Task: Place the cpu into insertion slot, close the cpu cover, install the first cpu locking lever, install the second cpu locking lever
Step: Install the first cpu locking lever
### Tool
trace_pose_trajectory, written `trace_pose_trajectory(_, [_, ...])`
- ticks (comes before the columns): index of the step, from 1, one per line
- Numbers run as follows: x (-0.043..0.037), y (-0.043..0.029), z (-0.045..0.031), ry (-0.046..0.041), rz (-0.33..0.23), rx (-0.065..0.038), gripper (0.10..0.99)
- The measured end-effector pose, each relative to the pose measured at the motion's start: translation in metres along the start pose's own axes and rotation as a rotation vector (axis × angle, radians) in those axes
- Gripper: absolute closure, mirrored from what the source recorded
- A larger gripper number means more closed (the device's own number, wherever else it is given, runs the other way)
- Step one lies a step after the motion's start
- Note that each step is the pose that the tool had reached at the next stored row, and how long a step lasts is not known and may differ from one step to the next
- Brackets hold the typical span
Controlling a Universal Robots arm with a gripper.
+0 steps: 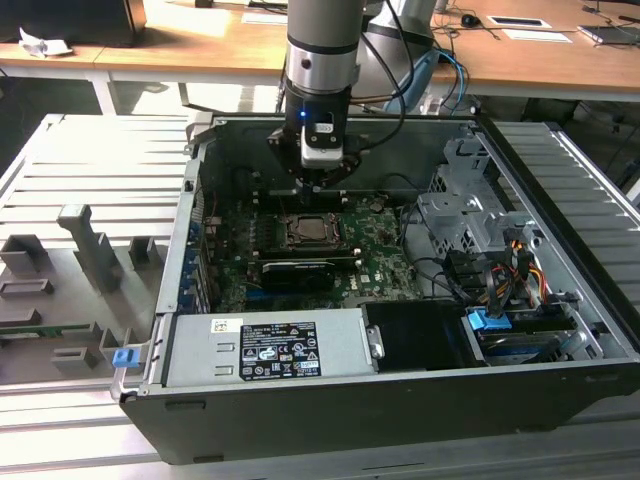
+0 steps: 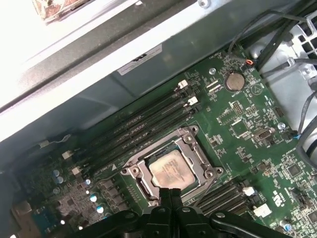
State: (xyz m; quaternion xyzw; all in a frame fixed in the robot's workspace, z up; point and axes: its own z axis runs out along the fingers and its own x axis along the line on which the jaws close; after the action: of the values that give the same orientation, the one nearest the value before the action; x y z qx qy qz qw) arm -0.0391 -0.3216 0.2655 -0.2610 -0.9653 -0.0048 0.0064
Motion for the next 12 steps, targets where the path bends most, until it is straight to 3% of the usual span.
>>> trace_pose_trajectory(12, [0.0000, 0.0000, 0.0000, 0.0008, -0.123, 0.002, 0.980])
